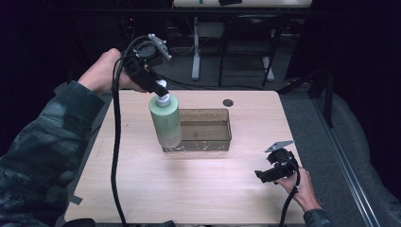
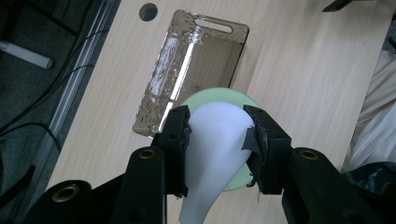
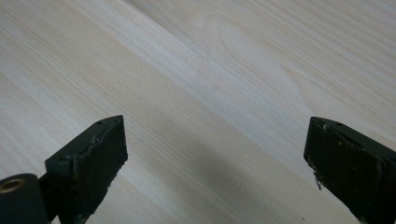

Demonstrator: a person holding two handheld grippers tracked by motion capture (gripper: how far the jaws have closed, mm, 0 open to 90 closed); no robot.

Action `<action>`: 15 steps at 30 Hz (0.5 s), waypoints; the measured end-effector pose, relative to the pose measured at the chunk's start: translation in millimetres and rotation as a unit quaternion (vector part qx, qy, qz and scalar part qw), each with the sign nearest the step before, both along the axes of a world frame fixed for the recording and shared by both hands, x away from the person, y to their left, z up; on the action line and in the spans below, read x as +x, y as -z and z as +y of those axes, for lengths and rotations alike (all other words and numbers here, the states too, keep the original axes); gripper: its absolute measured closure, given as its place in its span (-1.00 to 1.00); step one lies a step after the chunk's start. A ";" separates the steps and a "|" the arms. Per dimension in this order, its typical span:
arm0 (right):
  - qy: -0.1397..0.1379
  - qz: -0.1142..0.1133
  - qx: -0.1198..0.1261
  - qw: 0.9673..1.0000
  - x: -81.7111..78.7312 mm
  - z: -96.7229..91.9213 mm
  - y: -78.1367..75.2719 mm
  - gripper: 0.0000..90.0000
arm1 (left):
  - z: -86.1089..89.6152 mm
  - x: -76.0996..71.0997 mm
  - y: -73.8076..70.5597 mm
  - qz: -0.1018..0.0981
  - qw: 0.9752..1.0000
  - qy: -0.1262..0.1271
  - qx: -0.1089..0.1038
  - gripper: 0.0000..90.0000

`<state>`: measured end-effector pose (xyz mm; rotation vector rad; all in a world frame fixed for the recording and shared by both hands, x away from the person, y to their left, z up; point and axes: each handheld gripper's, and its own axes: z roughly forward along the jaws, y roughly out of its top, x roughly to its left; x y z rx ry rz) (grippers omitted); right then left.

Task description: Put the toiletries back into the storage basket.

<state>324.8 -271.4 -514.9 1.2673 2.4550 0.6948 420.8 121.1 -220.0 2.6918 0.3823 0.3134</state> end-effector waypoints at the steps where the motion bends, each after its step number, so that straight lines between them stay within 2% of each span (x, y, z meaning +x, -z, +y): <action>1: 0.000 0.000 -0.001 1.000 -0.1 -0.1 -0.1 -0.88 | -0.5 0.8 -0.3 -0.003 1.000 -0.001 0.000 0.39; 8: 0.000 -0.001 -0.002 1.000 -0.1 -0.3 0.2 -0.87 | -1.2 8.2 -3.9 -0.004 1.000 -0.010 0.004 0.39; 11: -0.001 0.000 -0.001 1.000 0.1 -0.2 0.5 -0.87 | -1.6 10.5 -6.1 -0.011 1.000 -0.015 -0.002 0.39; 15: -0.001 0.002 -0.003 1.000 0.3 0.4 1.2 -0.87 | -4.4 13.7 -8.6 -0.014 1.000 -0.017 0.003 0.39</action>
